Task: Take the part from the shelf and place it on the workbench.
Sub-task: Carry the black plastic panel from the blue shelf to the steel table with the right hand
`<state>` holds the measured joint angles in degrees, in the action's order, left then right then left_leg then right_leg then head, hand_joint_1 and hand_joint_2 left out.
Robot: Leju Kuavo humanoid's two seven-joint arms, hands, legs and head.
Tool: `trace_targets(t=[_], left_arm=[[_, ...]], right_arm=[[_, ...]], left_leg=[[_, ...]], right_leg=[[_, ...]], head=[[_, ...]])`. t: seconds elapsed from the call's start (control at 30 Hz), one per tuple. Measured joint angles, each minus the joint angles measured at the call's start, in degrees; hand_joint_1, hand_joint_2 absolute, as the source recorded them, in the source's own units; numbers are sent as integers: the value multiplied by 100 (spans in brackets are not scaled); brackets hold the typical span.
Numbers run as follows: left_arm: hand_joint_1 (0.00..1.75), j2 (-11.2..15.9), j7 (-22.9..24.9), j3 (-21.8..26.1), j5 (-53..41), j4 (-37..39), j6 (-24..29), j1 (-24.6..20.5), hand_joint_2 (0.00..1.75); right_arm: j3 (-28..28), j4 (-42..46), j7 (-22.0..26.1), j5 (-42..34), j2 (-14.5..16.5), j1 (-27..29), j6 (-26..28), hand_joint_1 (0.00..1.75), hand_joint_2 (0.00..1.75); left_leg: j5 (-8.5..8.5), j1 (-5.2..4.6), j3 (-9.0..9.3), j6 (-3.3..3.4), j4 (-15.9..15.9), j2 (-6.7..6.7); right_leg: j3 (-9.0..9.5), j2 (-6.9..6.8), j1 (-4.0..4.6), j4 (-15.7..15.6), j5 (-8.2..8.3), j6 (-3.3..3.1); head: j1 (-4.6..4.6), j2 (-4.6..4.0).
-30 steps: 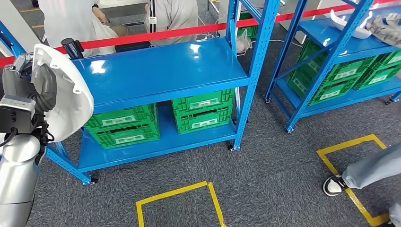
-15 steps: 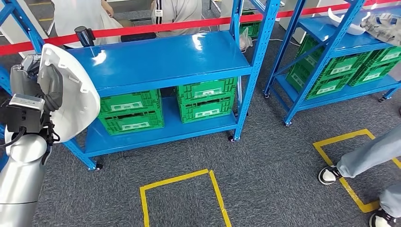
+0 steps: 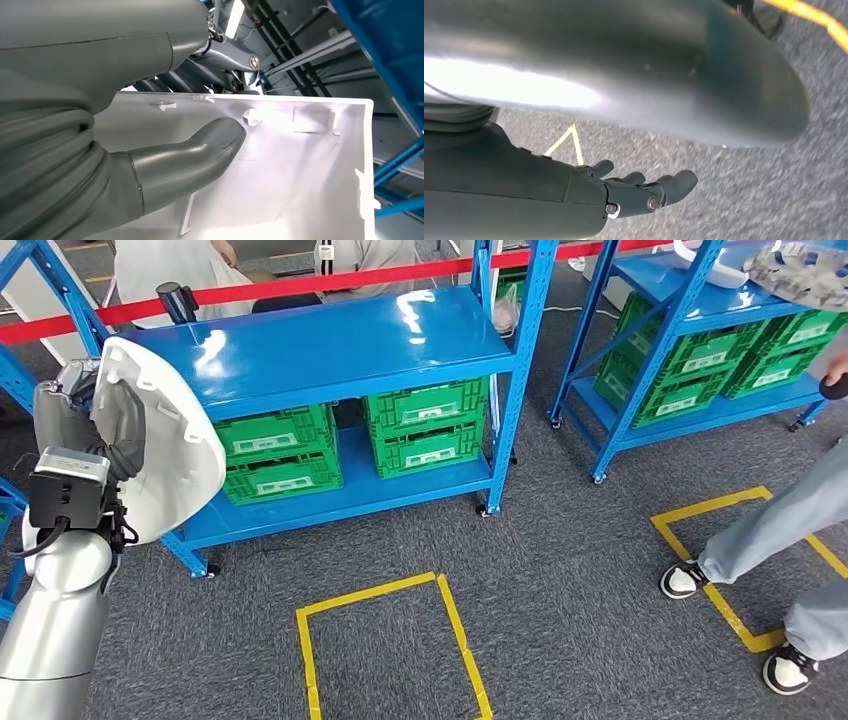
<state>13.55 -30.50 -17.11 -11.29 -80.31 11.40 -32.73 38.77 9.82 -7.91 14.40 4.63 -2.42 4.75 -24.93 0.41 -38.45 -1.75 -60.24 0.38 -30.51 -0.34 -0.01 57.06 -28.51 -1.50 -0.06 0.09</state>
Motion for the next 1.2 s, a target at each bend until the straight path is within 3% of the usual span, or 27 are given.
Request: trace_targets(t=[0.1,0.13,0.17,0.2,0.23,0.27,0.33,0.37,0.4,0.47,0.5,0.53,0.6,0.63,0.67,0.7,0.73,0.77,0.83,0.87,0.9,0.97,1.03,1.1,1.13,1.17,1.2], left_arm=[[175,47,0,42,-18,-61,-8,98,175],[175,55,-2,51,-20,-75,-13,138,175],[175,60,-3,59,-23,-87,-20,174,175],[175,63,-4,66,-26,-103,-30,200,175],[175,64,-4,74,-30,-124,-37,216,175],[175,63,-5,85,-34,-152,-43,221,175],[175,61,-5,103,-50,-214,-53,220,175],[175,59,-4,108,-59,-235,-61,217,175],[175,57,-1,110,-68,-247,-76,217,175],[175,45,8,113,-81,-249,-107,210,175],[175,34,14,113,-87,-249,-119,205,175],[175,20,19,113,-94,-249,-126,198,175],[175,-5,32,113,-116,-247,-149,192,175],[175,-13,36,112,-128,-242,-162,191,175],[175,-19,39,111,-138,-234,-174,188,175],[175,-21,40,111,-143,-222,-182,181,175],[175,-26,40,111,-146,-208,-188,165,175],[175,-36,38,111,-148,-195,-196,142,175],[175,-56,29,110,-150,-169,-214,79,175],[175,-68,21,108,-151,-153,-225,41,175],[175,-82,12,106,-151,-126,-238,3,175],[175,-107,-5,99,-152,-52,-266,-62,175],[175,-119,-12,95,-152,24,-289,-117,175],[175,-127,-13,91,-152,87,-298,-161,175],[175,-131,-14,89,-152,115,-298,-171,175],[175,-134,-13,87,-152,143,-299,-175,175],[175,-136,-14,86,-152,167,-299,-179,175]], right_arm=[[0,-1,7,-1,5,11,-17,0,0],[0,-1,7,-2,8,15,-21,0,0],[0,-1,8,-2,10,18,-25,0,0],[0,-1,9,-3,14,20,-29,0,0],[0,-1,11,-5,17,20,-33,0,0],[0,-1,13,-8,19,18,-38,0,0],[0,-1,13,-13,21,19,-50,0,0],[0,-1,12,-15,20,23,-55,0,0],[0,-1,11,-17,20,29,-59,0,0],[1,-1,11,-21,20,44,-52,0,0],[2,-1,9,-23,20,50,-45,0,0],[2,-1,8,-25,21,52,-37,0,0],[2,-1,4,-35,22,47,-31,0,0],[2,-1,4,-40,22,44,-29,0,0],[3,-1,4,-47,22,41,-26,0,0],[3,-1,3,-52,22,40,-22,0,0],[5,-1,2,-56,22,38,-13,0,0],[8,-1,-1,-59,21,31,0,0,0],[15,0,-5,-72,20,13,21,0,0],[20,1,-6,-83,21,5,29,0,0],[24,1,-6,-97,23,3,35,0,0],[34,-2,-7,-122,39,4,55,0,0],[49,-4,-3,-136,53,2,72,0,0],[62,-4,2,-140,56,2,72,0,0],[66,-4,6,-140,57,4,59,0,0],[69,-5,9,-140,57,5,43,0,0],[71,-5,12,-141,57,5,25,0,0]], left_leg=[[-824,19,-214,-70,-950,-15],[-911,22,-228,-89,-1248,-15],[-861,25,-183,-102,-1416,-15],[-703,30,-45,-108,-1385,-15],[-543,37,183,-111,-1171,-15],[-498,43,495,-110,-794,-15],[-647,28,1027,-59,-15,-27],[-740,14,1142,-14,200,-33],[-746,-2,1143,45,272,-36],[-629,4,1029,163,253,-15],[-558,10,965,216,258,-3],[-482,20,895,254,262,8],[-330,17,719,281,250,9],[-255,16,621,278,239,8],[-181,14,512,271,223,8],[-116,14,412,261,204,8],[-53,14,312,247,184,8],[6,15,229,229,162,7],[117,8,116,172,141,8],[174,9,95,138,151,13],[236,8,81,101,175,17],[283,10,30,33,197,15],[-50,13,-94,-18,-69,-2],[-625,24,-258,-54,-773,-11],[-796,26,-309,-69,-1138,-12],[-834,26,-303,-76,-1387,-12],[-744,25,-213,-74,-1446,-13]], right_leg=[[-257,-20,-6,-3,224,-50],[-352,-25,-5,6,294,-48],[-452,-30,-7,20,364,-40],[-557,-35,-12,40,432,-26],[-657,-37,-17,64,498,-8],[-746,-38,-15,94,558,18],[-854,-37,-3,139,671,81],[-877,-36,6,138,731,114],[-891,-36,5,123,797,151],[-940,-27,-17,143,780,228],[-993,-19,-30,267,609,268],[-1068,-10,-42,503,333,303],[-1241,-1,-48,1252,-262,354],[-1286,0,-50,1600,-400,366],[-1260,1,-50,1816,-396,370],[-1153,2,-50,1849,-283,364],[-926,5,-48,1655,-132,344],[-610,13,-41,1295,-55,310],[6,30,-7,432,-160,225],[162,38,11,164,-247,188],[205,39,27,31,-275,155],[123,24,6,-8,-154,76],[-5,2,-22,-33,-6,-8],[-167,-3,-12,-25,126,-49],[-253,-4,-5,-19,191,-53],[-343,-4,2,-10,257,-54],[-432,-5,6,2,319,-50]], head=[[-31,0],[-30,0],[-31,0],[-31,0],[-31,0],[-32,0],[-25,0],[-22,0],[-19,0],[-20,0],[-16,0],[-9,0],[2,0],[4,0],[5,0],[6,0],[7,0],[8,0],[8,0],[11,0],[14,0],[17,0],[-3,0],[-20,0],[-21,0],[-21,0],[-21,0]])
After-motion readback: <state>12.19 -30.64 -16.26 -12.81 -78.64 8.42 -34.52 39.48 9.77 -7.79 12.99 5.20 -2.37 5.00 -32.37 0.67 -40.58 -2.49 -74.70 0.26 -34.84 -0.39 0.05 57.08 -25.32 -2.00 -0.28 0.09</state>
